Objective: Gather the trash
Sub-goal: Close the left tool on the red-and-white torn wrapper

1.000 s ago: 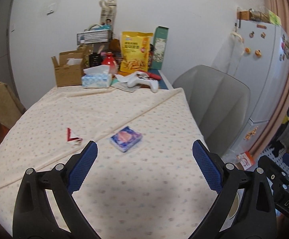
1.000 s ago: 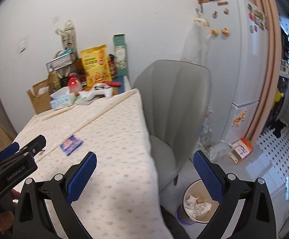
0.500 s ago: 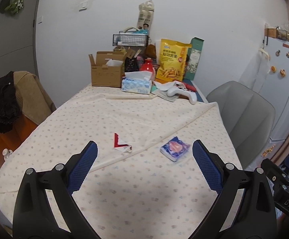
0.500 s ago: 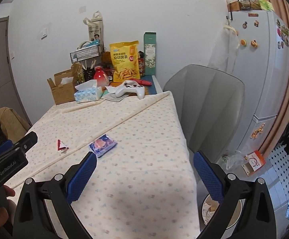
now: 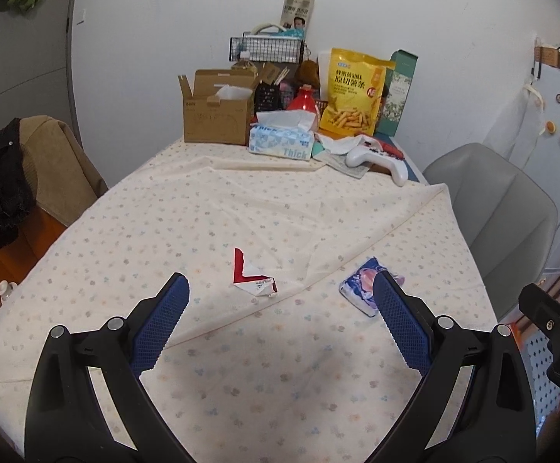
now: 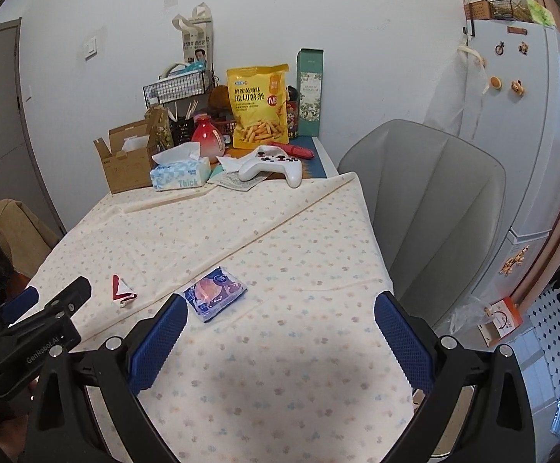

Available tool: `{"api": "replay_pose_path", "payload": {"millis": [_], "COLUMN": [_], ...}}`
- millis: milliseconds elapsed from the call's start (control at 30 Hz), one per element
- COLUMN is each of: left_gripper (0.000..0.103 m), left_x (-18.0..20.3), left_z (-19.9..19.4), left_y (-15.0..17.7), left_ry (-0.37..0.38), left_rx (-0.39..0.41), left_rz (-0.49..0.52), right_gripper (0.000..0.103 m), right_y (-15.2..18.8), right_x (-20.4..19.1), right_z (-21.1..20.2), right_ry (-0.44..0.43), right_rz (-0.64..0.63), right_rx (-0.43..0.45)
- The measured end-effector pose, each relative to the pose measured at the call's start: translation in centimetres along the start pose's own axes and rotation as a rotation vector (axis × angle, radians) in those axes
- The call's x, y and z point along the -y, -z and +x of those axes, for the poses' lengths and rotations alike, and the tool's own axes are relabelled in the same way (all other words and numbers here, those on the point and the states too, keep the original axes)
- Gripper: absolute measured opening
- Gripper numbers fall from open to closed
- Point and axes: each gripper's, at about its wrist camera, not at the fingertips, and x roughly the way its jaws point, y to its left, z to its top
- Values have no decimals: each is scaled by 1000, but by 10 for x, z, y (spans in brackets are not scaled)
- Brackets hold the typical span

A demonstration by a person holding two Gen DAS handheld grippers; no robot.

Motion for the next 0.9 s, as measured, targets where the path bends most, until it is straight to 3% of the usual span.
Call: {"api": "replay_pose_path", "payload": {"millis": [267, 700, 900], "left_gripper": [93, 68, 63], "left_x": [5, -2, -12], "left_z": [49, 117, 119], "left_y": [2, 25, 25], "left_ry": [-20, -27, -48], "left_rx": [-67, -195, -178], "left_rz": [0, -26, -48], "right_gripper": [95, 94, 94], "right_y": [-1, 9, 10], "right_x": [-2, -13, -19], "right_z": [51, 119, 130], "right_ry": [-6, -2, -4], "right_rz": [-8, -8, -6], "right_rx": [-74, -183, -197]}}
